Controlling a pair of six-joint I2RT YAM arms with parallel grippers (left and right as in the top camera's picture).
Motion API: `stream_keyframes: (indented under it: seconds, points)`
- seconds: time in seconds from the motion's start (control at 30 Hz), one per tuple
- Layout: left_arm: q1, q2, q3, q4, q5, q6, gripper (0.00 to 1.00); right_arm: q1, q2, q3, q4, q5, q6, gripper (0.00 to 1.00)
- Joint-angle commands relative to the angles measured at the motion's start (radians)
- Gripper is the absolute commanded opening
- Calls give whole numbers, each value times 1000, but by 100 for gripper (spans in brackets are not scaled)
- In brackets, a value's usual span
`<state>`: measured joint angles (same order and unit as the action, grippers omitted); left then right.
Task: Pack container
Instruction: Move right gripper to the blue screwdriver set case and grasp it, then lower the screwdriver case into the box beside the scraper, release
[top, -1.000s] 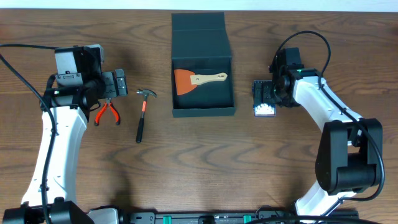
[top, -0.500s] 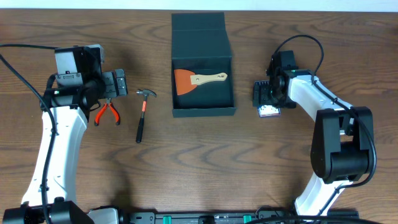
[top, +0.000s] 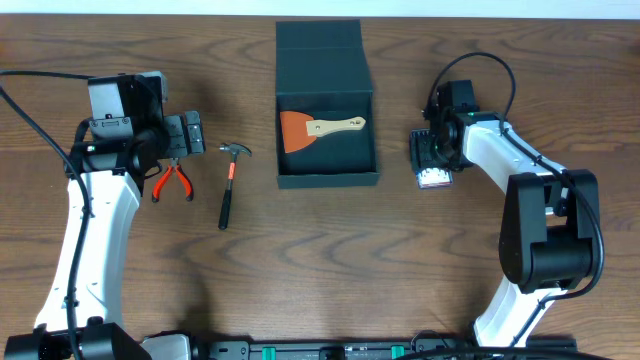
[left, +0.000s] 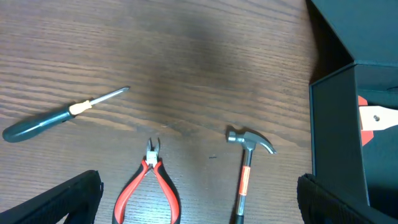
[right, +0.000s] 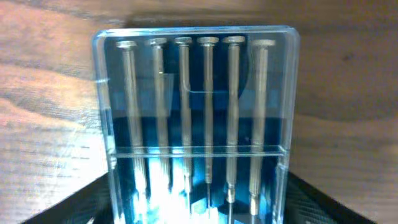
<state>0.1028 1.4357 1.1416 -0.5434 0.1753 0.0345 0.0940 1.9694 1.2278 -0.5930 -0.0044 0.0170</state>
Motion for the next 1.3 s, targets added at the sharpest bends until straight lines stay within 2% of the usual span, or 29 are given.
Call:
stream_keyframes:
  seconds: [0.0,0.07,0.27,0.33,0.53,0.67,0.7,0.87,0.93,1.0,1.07,1.17,1.27]
  points:
    - [-1,6,20,-2,-12,14,98,-2,41,-12,-13,-30,-52,66]
    - [-1,6,20,-2,-12,14,99,-2,41,-12,-18,-30,-52,59]
    - [-1,6,20,-2,-12,14,98,-2,36,-4,-37,-30,-51,64]
    - [-1,6,20,-2,-12,14,98,-2,28,17,-61,-29,-51,58]
    - [-1,6,20,-2,-12,14,98,-1,-50,157,-187,-30,-51,29]
    - [-1,6,20,-2,-12,14,98,21,-133,281,-255,-31,-60,2]
    - [-1,6,20,-2,-12,14,98,36,-155,312,-266,-31,-79,1]
    - [-1,6,20,-2,-12,14,98,145,-226,397,-274,-111,-286,1]
    - [-1,6,20,-2,-12,14,99,205,-242,400,-256,-158,-430,1]
    - [-1,6,20,-2,-12,14,98,269,-240,399,-253,-191,-661,1]
    - [-1,6,20,-2,-12,14,98,315,-225,399,-252,-192,-832,1]
    - [-1,6,20,-2,-12,14,98,367,-183,399,-249,-201,-1010,1]
    - [-1,6,20,-2,-12,14,98,391,-128,399,-245,-236,-1126,1]
